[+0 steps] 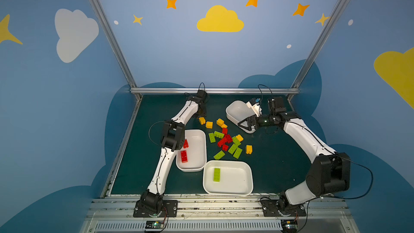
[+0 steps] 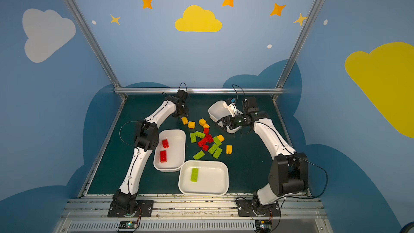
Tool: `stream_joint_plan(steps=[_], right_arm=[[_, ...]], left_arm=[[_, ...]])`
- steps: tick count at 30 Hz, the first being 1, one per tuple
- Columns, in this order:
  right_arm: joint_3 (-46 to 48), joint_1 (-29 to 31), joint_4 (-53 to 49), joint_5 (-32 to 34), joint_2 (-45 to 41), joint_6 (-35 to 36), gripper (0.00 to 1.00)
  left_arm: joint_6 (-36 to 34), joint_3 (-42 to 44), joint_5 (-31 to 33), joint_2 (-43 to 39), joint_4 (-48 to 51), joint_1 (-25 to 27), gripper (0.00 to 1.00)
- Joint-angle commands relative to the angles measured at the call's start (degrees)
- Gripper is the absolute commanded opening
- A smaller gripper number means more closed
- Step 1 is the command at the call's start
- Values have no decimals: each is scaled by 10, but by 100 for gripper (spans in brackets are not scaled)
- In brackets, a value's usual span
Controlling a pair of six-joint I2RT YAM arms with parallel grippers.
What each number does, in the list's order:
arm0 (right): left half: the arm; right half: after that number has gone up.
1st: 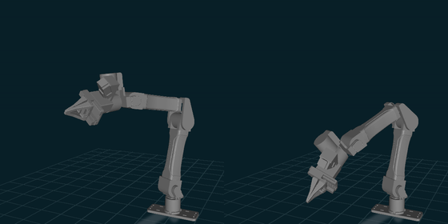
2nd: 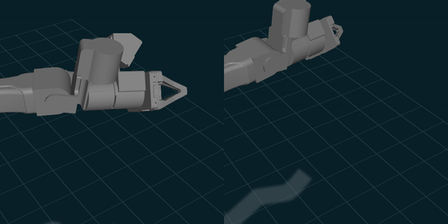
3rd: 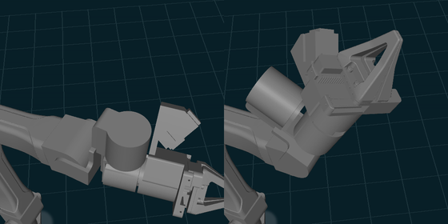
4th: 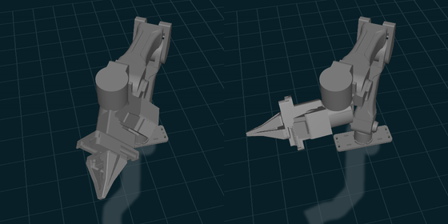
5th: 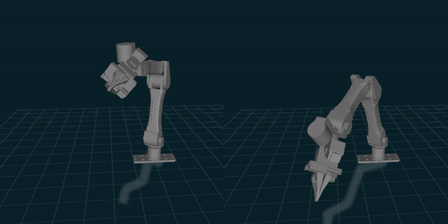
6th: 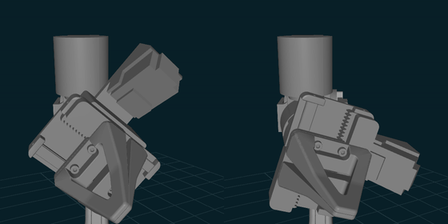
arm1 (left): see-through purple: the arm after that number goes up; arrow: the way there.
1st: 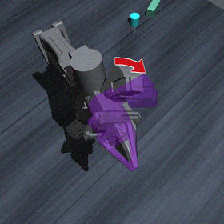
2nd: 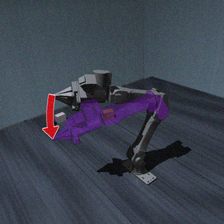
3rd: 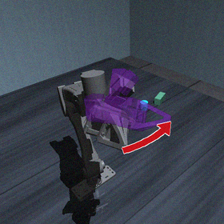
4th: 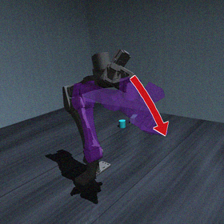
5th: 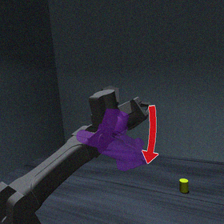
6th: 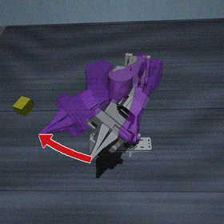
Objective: Sort the legos into containers by color
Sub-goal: 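Reach the left gripper to the pile and grasp a small red brick, then carry the small red brick into the nearer tub and release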
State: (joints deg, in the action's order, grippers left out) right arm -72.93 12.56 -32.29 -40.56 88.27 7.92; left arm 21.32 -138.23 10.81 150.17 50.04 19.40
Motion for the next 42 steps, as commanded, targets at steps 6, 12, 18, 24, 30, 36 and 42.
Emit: stream_joint_plan(steps=[6, 12, 18, 24, 30, 36, 42], right_arm=[[-25, -3, -19, -1, 8, 9, 95], [-27, -3, -18, -1, 7, 9, 95], [-25, -3, -13, -3, 5, 8, 95], [-24, -3, -8, -7, 5, 7, 95], [-33, 0, -6, -18, 14, 2, 95], [-37, 13, 4, -38, 14, -9, 95], [-22, 36, 14, -66, 7, -23, 95]], left_arm=[[-15, -18, -10, 6, -15, -6, 32], [-24, -20, -10, -27, -5, -7, 32], [-36, -18, -8, -90, 59, -4, 32], [-37, 114, -5, -217, 83, 10, 34], [10, 314, -25, -379, 64, 33, 35], [88, 485, -32, -485, 42, 76, 35], [130, 593, -31, -506, -25, 107, 35]])
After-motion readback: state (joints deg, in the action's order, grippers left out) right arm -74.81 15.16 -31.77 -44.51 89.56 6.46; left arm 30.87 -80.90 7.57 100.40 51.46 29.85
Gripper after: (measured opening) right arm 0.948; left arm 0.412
